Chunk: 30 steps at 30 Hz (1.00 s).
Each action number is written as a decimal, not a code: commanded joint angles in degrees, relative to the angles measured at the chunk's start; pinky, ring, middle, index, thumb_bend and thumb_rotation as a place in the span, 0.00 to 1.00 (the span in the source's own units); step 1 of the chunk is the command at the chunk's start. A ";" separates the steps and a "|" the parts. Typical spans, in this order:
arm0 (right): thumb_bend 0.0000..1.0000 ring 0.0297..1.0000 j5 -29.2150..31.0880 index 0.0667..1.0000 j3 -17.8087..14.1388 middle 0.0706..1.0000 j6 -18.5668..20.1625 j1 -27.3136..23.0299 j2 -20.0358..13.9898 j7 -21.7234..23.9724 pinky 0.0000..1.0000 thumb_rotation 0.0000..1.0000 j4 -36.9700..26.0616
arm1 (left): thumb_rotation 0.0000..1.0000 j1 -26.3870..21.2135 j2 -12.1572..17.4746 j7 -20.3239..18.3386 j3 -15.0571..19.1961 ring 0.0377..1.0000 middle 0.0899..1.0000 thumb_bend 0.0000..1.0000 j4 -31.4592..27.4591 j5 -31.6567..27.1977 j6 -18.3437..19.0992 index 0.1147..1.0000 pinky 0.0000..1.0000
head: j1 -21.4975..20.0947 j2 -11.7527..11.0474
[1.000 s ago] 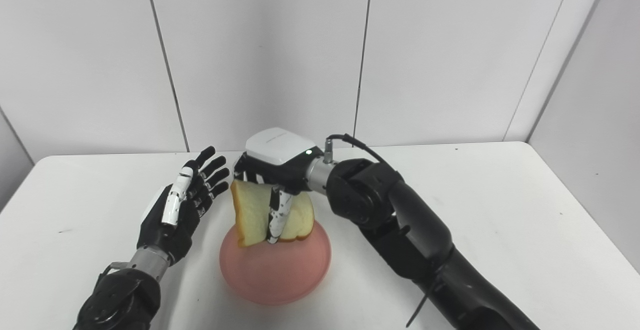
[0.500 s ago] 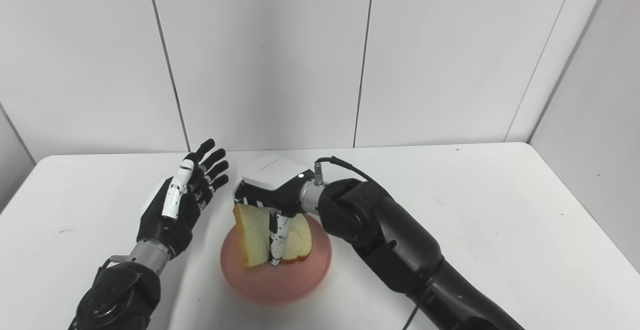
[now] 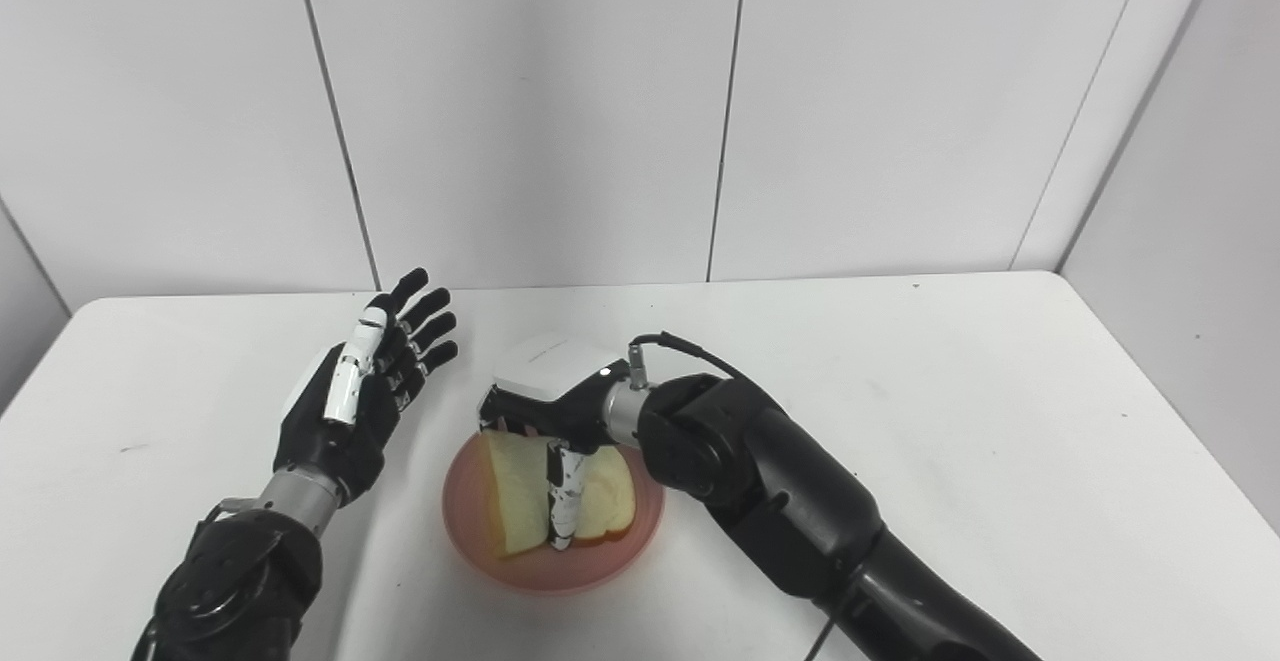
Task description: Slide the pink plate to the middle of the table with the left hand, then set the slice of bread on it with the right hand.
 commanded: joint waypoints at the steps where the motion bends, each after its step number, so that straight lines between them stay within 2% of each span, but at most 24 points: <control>1: 0.51 0.37 -0.46 0.52 -0.59 0.44 1.81 -2.93 0.25 1.95 0.38 0.00 -2.92 | 1.00 -2.56 -0.07 0.14 0.09 0.93 0.93 0.38 -2.48 0.35 -0.08 0.92 0.91 | 0.04 0.21; 4: 0.51 0.37 -0.76 0.54 -0.58 0.45 2.97 -3.16 0.23 4.89 0.40 0.00 -4.31 | 1.00 -2.54 0.01 -0.02 0.09 0.93 0.92 0.39 -2.61 0.21 -0.11 0.92 0.92 | -0.02 0.19; 5: 0.54 0.43 -0.77 0.63 -0.67 0.45 3.23 -3.18 0.26 5.59 0.40 0.00 -4.62 | 1.00 -2.52 0.02 -0.14 0.14 0.94 0.93 0.39 -2.60 0.04 -0.29 0.93 0.93 | -0.05 0.14; 7: 0.79 0.53 -0.76 0.74 -1.02 0.58 3.46 -3.14 0.42 6.37 0.45 0.12 -4.84 | 1.00 -2.50 0.12 -0.15 0.06 0.93 0.93 0.38 -2.60 0.23 -0.52 0.93 0.93 | -0.05 0.14; 8: 0.81 0.54 -0.98 0.75 -1.16 0.60 3.76 -3.14 0.48 6.70 0.46 0.13 -4.97 | 1.00 -2.49 0.21 -0.03 -0.07 0.93 0.93 0.38 -2.53 0.64 -0.80 0.93 0.93 | -0.05 0.14; 9: 0.89 0.63 -1.26 0.78 -1.26 0.68 4.17 -3.15 0.54 7.07 0.53 0.20 -5.18 | 1.00 -2.47 0.32 0.01 -0.19 0.93 0.92 0.38 -2.48 0.95 -1.05 0.92 0.92 | -0.05 0.14; 12: 0.97 0.79 -1.86 0.85 -1.43 0.84 5.48 -3.46 0.43 8.52 0.65 0.27 -6.22 | 1.00 -2.50 0.42 0.03 -0.27 0.92 0.92 0.39 -2.52 1.57 -0.99 0.92 0.91 | -0.06 0.10; 15: 1.00 0.88 -2.54 0.91 -1.61 0.93 6.08 -3.72 0.12 9.37 0.69 0.31 -7.44 | 1.00 -2.49 0.30 0.05 -0.15 0.92 0.92 0.38 -2.37 1.67 -1.28 0.91 0.92 | -0.12 0.02; 19: 1.00 0.82 -4.38 0.92 -1.88 0.95 6.86 -4.11 -0.23 10.29 0.60 0.33 -9.25 | 1.00 -2.52 0.26 0.12 0.00 0.93 0.92 0.38 -2.62 1.50 -0.69 0.91 0.93 | -0.22 0.01; 21: 1.00 0.82 -5.37 0.92 -2.00 0.95 6.97 -4.28 -0.39 10.62 0.59 0.35 -9.73 | 1.00 -2.53 0.36 -0.04 0.05 0.93 0.92 0.39 -2.66 1.33 -0.57 0.91 0.93 | -0.23 0.06; 25: 1.00 0.89 -6.11 0.94 -2.89 0.98 7.53 -4.27 -0.43 11.32 0.67 0.33 -10.07 | 1.00 -2.50 0.55 -0.22 0.07 0.93 0.92 0.39 -2.71 1.31 -0.73 0.92 0.93 | -0.31 0.08; 26: 1.00 0.91 -6.33 0.94 -3.17 0.97 7.73 -4.21 -0.48 11.40 0.76 0.33 -10.28 | 1.00 -2.51 0.51 -0.15 0.13 0.93 0.92 0.39 -2.78 1.26 -0.57 0.92 0.93 | -0.31 0.08; 27: 0.99 0.91 -6.63 0.94 -3.50 0.97 8.24 -4.13 -0.45 11.66 0.78 0.32 -10.67 | 1.00 -2.51 0.53 -0.19 0.17 0.93 0.92 0.39 -2.82 1.18 -0.51 0.92 0.93 | -0.32 0.06; 30: 1.00 0.91 -7.50 0.94 -4.12 0.96 9.10 -4.00 -0.55 12.28 0.77 0.30 -11.84 | 1.00 -2.48 0.57 -0.34 0.18 0.92 0.92 0.38 -2.78 1.05 -0.65 0.92 0.93 | -0.36 0.01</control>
